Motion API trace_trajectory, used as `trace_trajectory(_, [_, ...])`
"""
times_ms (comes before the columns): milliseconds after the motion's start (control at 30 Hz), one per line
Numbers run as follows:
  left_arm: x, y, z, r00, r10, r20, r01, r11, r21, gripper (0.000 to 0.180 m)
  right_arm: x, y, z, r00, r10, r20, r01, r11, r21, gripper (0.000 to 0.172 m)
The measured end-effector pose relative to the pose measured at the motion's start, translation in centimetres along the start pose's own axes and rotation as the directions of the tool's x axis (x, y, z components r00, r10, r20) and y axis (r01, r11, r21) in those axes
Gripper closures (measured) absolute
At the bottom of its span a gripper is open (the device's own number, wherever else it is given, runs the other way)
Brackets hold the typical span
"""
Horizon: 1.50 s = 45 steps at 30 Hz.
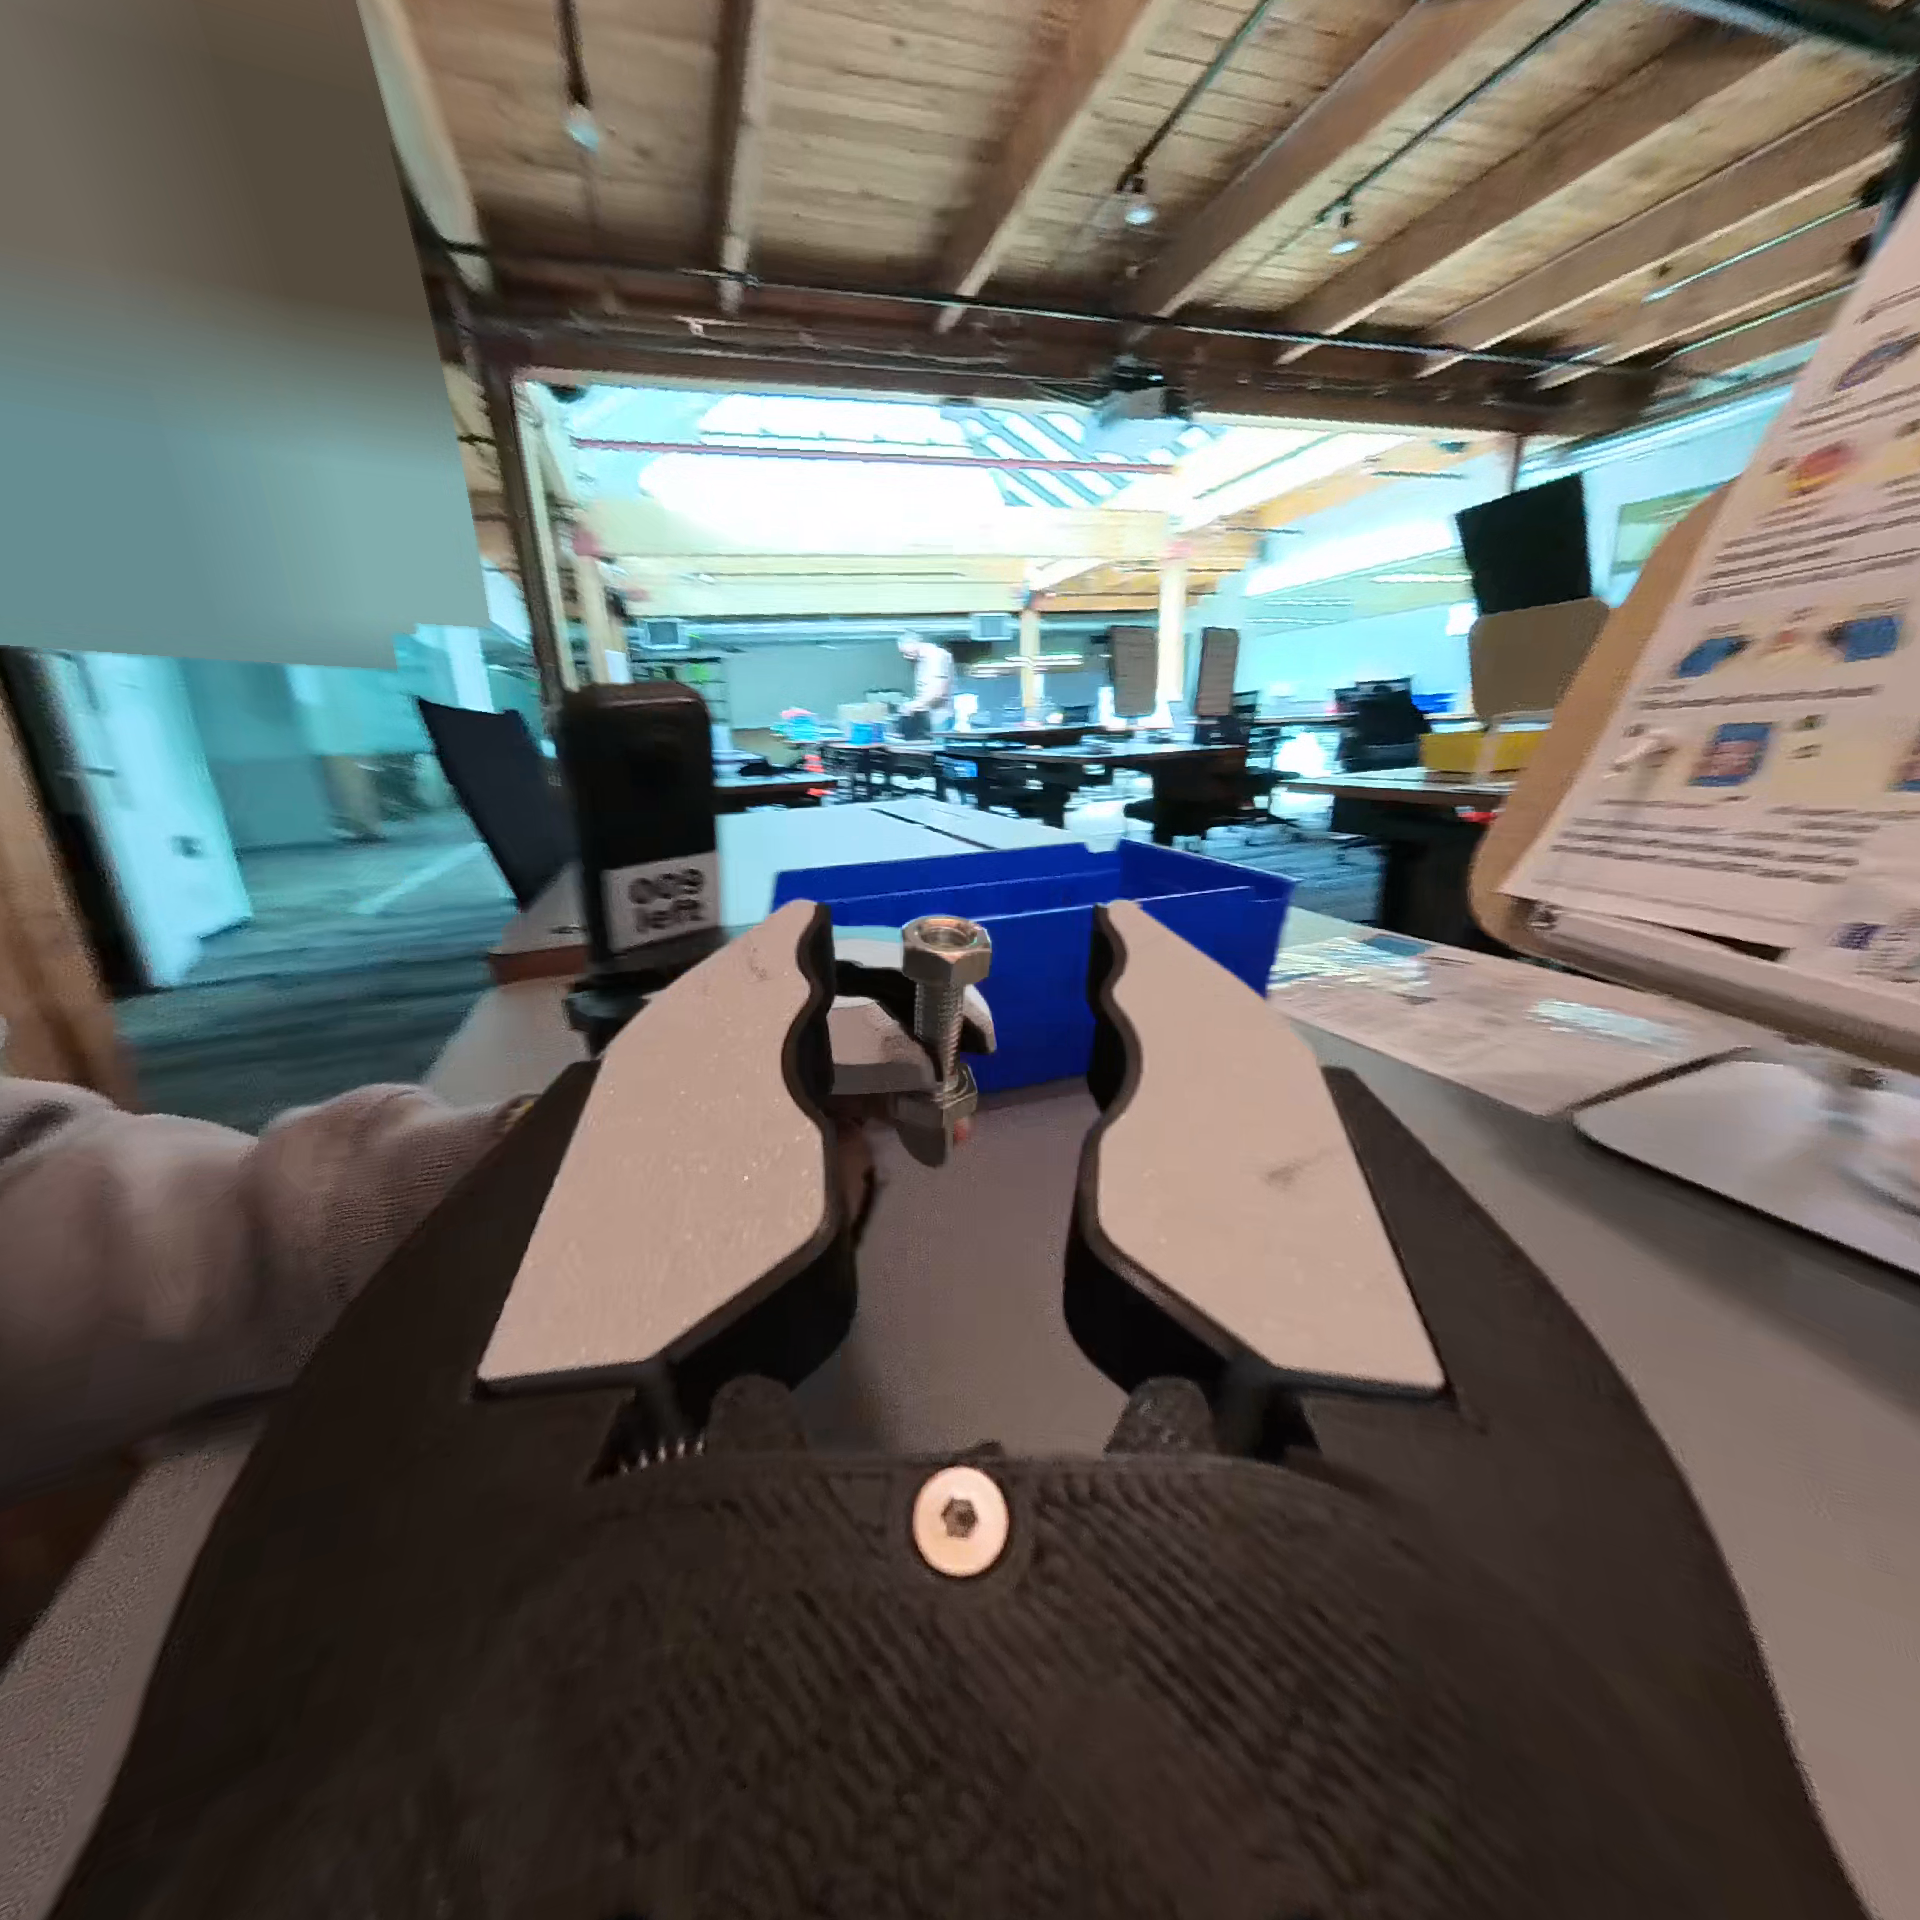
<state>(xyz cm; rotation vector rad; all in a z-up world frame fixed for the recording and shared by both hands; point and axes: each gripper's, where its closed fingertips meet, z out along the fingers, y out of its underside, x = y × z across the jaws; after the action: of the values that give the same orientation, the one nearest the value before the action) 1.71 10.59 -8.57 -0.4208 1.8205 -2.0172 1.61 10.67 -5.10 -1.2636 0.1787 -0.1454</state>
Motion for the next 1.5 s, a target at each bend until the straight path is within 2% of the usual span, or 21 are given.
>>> trace_trajectory(133, [-1.2, 0.1, -0.1, 0.976, 0.146, 0.162, -0.138, 0.989, -0.057, 0.172, 1.3, 1.1, 0.2, 0.989, -0.064, -0.133, 0.057, 0.997, -0.059, 0.129])
trace_trajectory(233, [-1.6, 0.6, 0.0, 0.951, 0.223, 0.215, -0.201, 0.972, -0.122, 0.172, 0.5, 1.5, 0.6, 0.993, -0.057, -0.105, 0.051, 0.997, -0.063, 0.136])
trace_trajectory(367, [-1.8, 0.6, 0.0, 0.918, 0.306, 0.253, -0.272, 0.949, -0.162, 0.172, 0.5, 1.9, 0.9, 0.991, -0.045, -0.127, 0.036, 0.997, -0.068, 0.141])
trace_trajectory(600, [-1.6, 1.0, 0.3, 0.897, 0.361, 0.256, -0.315, 0.927, -0.205, 0.172, 0.8, 1.9, 0.8, 0.990, 0.045, -0.130, -0.051, 0.998, -0.043, 0.153])
trace_trajectory(767, [-1.4, 1.2, 0.4, 0.940, 0.270, 0.208, -0.232, 0.954, -0.191, 0.172, 0.7, 2.1, 0.8, 0.996, 0.067, -0.052, -0.071, 0.993, -0.093, 0.153])
trace_trajectory(833, [-0.4, 0.9, 0.4, 0.976, 0.188, 0.111, -0.171, 0.975, -0.144, 0.172, 0.0, 1.7, 0.6, 0.997, 0.064, 0.039, -0.060, 0.992, -0.107, 0.153])
trace_trajectory(900, [1.2, 0.4, 0.3, 0.997, 0.049, -0.066, -0.054, 0.995, -0.084, 0.172, -1.3, 1.2, 0.1, 0.983, 0.073, 0.168, -0.053, 0.991, -0.119, 0.153])
trace_trajectory(1000, [3.2, 0.1, -0.5, 0.950, -0.128, -0.284, 0.109, 0.991, -0.082, 0.172, -3.1, 1.1, -0.4, 0.949, 0.076, 0.306, -0.031, 0.988, -0.151, 0.153])
trace_trajectory(1067, [4.1, 0.0, -0.9, 0.913, -0.183, -0.364, 0.158, 0.983, -0.098, 0.172, -3.9, 1.0, -0.6, 0.929, 0.078, 0.361, -0.023, 0.988, -0.152, 0.153])
trace_trajectory(1233, [6.5, -0.4, -1.7, 0.775, -0.323, -0.543, 0.282, 0.946, -0.159, 0.172, -6.0, 0.7, -1.5, 0.864, 0.100, 0.494, -0.018, 0.986, -0.167, 0.153])
trace_trajectory(1300, [6.8, -0.4, -1.8, 0.759, -0.326, -0.564, 0.289, 0.944, -0.157, 0.172, -6.3, 0.6, -1.6, 0.851, 0.109, 0.514, -0.026, 0.986, -0.166, 0.153])
trace_trajectory(1333, [6.6, -0.4, -1.6, 0.774, -0.314, -0.550, 0.284, 0.948, -0.143, 0.172, -6.1, 0.6, -1.6, 0.858, 0.117, 0.500, -0.039, 0.986, -0.164, 0.153])
trace_trajectory(1433, [4.3, 0.1, -0.7, 0.877, -0.272, -0.396, 0.251, 0.962, -0.104, 0.172, -3.4, 0.5, -0.9, 0.949, 0.060, 0.308, -0.032, 0.995, -0.094, 0.151])
trace_trajectory(1500, [2.4, 1.1, -0.2, 0.958, -0.167, -0.234, 0.147, 0.984, -0.101, 0.172, -1.9, 0.6, -0.6, 0.983, -0.013, 0.186, 0.028, 0.997, -0.079, 0.138])
